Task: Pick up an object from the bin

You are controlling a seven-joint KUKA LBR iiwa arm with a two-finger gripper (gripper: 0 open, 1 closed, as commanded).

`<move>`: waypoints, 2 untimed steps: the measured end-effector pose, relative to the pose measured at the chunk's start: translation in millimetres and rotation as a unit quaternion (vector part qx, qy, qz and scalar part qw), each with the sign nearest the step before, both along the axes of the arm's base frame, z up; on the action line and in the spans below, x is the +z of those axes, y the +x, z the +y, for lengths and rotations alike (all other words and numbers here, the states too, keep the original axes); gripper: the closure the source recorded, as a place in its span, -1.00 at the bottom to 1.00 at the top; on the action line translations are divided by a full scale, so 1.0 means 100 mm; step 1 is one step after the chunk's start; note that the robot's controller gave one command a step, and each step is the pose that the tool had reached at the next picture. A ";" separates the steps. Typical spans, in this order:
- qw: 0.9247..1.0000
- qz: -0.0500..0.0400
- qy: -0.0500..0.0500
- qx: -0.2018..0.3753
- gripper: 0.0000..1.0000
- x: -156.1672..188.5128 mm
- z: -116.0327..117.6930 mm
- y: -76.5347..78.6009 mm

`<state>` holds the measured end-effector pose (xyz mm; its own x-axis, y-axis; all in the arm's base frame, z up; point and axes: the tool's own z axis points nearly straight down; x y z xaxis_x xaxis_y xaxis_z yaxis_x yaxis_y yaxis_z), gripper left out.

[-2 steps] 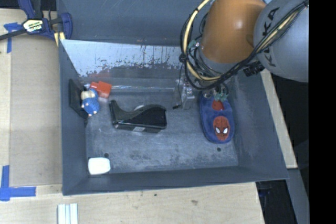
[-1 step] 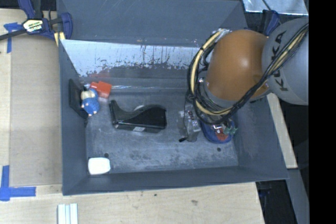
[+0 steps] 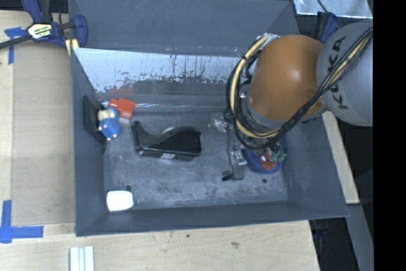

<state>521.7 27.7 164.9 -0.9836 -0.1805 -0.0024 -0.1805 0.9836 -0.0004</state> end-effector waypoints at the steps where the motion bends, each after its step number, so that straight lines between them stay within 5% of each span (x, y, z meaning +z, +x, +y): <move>1: 0.998 -0.002 0.000 0.069 -1.00 -0.37 0.11 0.72; 2: 0.994 -0.002 0.000 0.109 -1.00 -0.22 0.16 0.86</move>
Offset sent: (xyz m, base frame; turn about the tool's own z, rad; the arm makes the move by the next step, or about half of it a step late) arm 0.0702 0.0109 -0.0358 -0.1380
